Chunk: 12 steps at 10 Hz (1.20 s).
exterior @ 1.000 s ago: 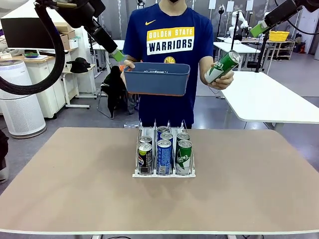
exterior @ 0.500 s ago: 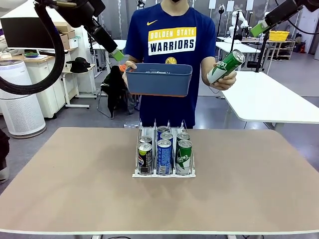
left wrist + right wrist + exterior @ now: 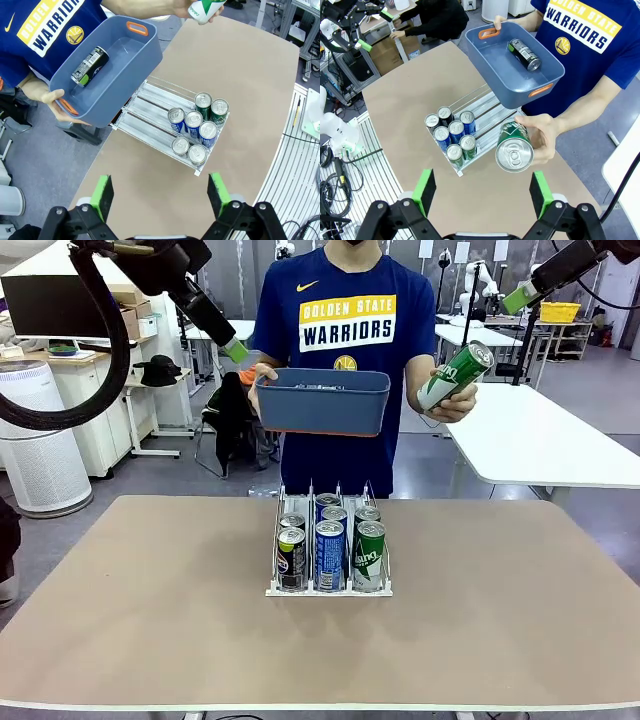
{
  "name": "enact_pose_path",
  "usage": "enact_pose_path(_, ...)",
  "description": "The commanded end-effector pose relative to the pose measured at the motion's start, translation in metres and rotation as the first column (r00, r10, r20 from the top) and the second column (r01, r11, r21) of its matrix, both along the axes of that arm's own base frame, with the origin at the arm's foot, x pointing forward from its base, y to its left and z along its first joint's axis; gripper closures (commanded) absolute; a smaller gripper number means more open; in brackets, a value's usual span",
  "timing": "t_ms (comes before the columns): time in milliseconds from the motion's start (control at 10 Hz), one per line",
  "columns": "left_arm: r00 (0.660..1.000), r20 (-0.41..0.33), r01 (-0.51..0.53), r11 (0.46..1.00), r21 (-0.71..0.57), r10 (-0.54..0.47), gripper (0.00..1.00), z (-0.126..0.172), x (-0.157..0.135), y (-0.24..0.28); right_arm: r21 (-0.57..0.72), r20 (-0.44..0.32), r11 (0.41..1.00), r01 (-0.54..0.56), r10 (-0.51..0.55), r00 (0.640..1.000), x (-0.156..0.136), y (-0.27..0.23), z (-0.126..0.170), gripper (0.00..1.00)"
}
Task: Fill the beverage cans into the dispenser.
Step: Pick up the Sprite handed by the human.
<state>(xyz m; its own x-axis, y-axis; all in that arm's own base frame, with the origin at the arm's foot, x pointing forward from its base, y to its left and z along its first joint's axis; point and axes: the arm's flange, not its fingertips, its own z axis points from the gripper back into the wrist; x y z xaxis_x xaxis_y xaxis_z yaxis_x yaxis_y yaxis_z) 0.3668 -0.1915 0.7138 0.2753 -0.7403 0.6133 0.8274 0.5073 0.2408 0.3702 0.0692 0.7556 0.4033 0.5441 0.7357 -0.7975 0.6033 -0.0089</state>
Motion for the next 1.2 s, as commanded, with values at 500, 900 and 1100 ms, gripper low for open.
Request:
enact_pose_path(500,1.000,0.002,-0.003,1.000,0.000,0.003,0.00,0.001,0.000,0.001,0.000,0.000,1.000,0.000,0.000,1.000,0.000,0.000,0.000,0.00)
enact_pose_path(900,1.000,0.002,-0.003,1.000,0.000,0.003,0.00,0.001,0.000,0.001,0.008,-0.132,0.998,0.059,-0.057,0.990,0.036,-0.005,-0.004,0.00)
enact_pose_path(1100,1.000,0.002,-0.003,1.000,0.000,0.003,0.00,0.001,0.000,0.001,-0.021,-0.136,0.997,0.080,-0.082,0.987,0.050,-0.007,-0.013,0.00)
